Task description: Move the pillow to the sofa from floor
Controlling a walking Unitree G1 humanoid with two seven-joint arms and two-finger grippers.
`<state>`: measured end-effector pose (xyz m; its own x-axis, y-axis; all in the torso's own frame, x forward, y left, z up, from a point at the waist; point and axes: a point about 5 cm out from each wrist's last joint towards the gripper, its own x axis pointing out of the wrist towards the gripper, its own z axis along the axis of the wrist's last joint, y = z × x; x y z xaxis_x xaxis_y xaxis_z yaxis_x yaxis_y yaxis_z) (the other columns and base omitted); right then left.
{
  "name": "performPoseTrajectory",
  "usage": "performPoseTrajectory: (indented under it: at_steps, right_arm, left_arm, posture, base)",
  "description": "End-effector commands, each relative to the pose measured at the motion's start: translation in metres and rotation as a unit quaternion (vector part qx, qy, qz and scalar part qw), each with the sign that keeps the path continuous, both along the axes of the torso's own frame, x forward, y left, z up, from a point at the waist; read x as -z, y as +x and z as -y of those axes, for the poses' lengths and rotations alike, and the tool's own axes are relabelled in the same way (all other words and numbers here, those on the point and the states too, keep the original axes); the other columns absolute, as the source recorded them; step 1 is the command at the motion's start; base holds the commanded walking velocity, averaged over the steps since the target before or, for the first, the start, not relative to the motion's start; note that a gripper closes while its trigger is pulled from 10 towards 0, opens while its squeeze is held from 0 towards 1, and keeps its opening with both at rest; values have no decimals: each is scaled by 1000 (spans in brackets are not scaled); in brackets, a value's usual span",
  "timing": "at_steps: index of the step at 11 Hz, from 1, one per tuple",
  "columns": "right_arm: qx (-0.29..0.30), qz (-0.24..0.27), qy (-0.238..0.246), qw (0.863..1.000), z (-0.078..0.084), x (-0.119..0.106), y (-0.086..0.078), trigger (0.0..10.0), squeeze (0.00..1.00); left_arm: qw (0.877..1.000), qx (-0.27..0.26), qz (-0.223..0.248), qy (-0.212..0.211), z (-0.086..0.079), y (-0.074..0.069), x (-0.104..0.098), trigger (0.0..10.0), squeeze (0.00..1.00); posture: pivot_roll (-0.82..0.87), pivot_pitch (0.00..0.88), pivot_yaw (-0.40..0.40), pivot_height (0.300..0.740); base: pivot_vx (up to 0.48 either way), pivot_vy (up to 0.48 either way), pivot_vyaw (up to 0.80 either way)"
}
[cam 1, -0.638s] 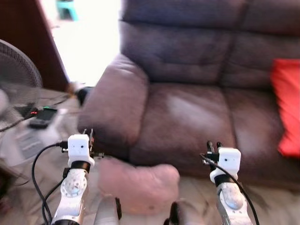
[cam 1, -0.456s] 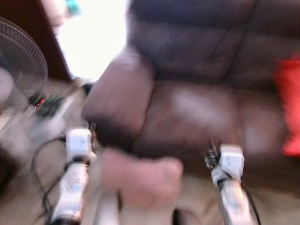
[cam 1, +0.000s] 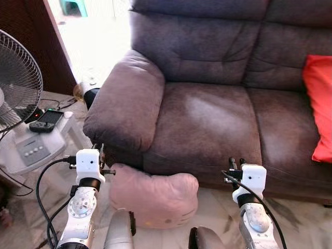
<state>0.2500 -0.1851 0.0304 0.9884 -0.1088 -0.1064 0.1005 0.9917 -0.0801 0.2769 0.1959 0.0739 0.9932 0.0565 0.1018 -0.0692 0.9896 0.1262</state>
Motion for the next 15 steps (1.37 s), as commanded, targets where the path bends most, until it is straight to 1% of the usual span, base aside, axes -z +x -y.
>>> performPoseTrajectory:
  at_steps: [1, 2, 4, 5, 14, 15]
  right_arm:
    - [3, 1, -1, 1000, 1, -1, 1, 10000, 0]
    - [4, 2, -1, 1000, 1, -2, 2, 10000, 0]
    - [3, 3, 2, 1000, 1, -3, 2, 10000, 0]
    - [1, 8, 1, 1000, 1, -4, 2, 10000, 0]
    - [-1, 5, 0, 1000, 0, -2, 0, 10000, 0]
    - [-6, 4, -7, 1000, 0, -2, 0, 10000, 0]
  left_arm:
    - [1000, 2, -1, -2, 0, 1, -1, 10000, 0]
    - [1000, 2, -2, -2, 0, 1, -1, 10000, 0]
    - [1000, 2, -3, -2, 0, 2, -1, 10000, 0]
    - [1000, 2, -4, -2, 0, 2, 0, 10000, 0]
    - [1000, 5, -15, -7, 1, 3, 2, 10000, 0]
    - [1000, 4, -18, -11, 2, 3, 3, 10000, 0]
  posture:
    - [29, 97, -34, 638]
    - [27, 98, -34, 628]
    - [28, 99, -36, 579]
    - [27, 99, -36, 571]
    - [28, 100, -34, 571]
    - [28, 99, -34, 571]
  base:
    - [0, 0, 0]
    - [0, 0, 0]
    - [0, 0, 0]
    - [0, 0, 0]
    - [0, 0, 0]
    - [0, 0, 0]
